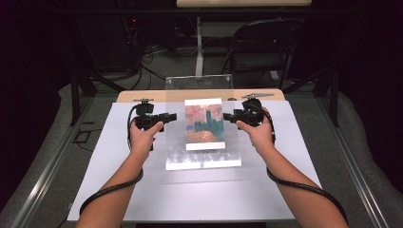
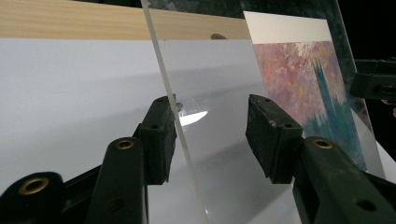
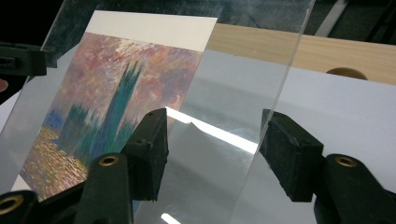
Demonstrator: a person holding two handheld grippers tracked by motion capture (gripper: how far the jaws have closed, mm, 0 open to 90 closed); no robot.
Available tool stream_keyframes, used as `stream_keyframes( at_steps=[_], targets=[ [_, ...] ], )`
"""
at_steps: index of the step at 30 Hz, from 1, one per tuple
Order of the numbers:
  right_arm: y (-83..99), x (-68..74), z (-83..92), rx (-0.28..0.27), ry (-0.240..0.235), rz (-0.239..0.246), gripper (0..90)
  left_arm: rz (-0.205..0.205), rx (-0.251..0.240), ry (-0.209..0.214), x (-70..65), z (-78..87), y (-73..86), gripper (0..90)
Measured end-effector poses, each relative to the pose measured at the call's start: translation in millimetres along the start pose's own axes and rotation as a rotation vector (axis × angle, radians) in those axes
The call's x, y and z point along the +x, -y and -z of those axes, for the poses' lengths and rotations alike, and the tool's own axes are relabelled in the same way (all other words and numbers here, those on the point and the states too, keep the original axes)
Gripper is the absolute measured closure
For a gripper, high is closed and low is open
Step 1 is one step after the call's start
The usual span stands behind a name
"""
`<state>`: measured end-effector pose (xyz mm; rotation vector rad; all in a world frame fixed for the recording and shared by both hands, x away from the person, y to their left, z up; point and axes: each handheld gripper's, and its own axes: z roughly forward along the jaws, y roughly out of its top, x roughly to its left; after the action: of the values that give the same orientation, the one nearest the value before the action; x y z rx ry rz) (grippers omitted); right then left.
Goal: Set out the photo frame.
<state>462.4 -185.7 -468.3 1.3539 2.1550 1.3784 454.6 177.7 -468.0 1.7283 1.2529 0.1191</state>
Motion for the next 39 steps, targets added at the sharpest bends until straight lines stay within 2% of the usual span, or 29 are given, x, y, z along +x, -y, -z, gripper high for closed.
stream_keyframes(
  at_steps=[4, 10, 17, 22, 30, 39],
  targets=[
    [1.4, 7.7, 11.1, -0.018, 0.009, 0.024, 44.2, -0.038, -0.011, 0.004, -7.1, 12.0, 2.2, 55.4],
    [4.7, 19.5, 30.0, -0.047, 0.018, 0.070, 48.0, -0.071, -0.037, 0.011, -17.4, 28.2, 7.9, 59.2],
    [7.8, 27.9, 43.5, -0.058, 0.025, 0.095, 50.6, -0.093, -0.050, 0.003, -27.5, 39.8, 13.4, 60.9],
    [9.8, 32.4, 51.2, -0.066, 0.024, 0.103, 53.1, -0.106, -0.062, 0.012, -30.9, 46.8, 17.4, 62.6],
    [14.0, 38.5, 62.0, -0.078, 0.023, 0.117, 55.3, -0.149, -0.068, 0.007, -38.9, 56.4, 23.2, 63.8],
    [19.2, 45.6, 75.5, -0.083, 0.019, 0.124, 59.5, -0.165, -0.077, 0.018, -46.0, 68.2, 30.8, 66.3]
  ],
)
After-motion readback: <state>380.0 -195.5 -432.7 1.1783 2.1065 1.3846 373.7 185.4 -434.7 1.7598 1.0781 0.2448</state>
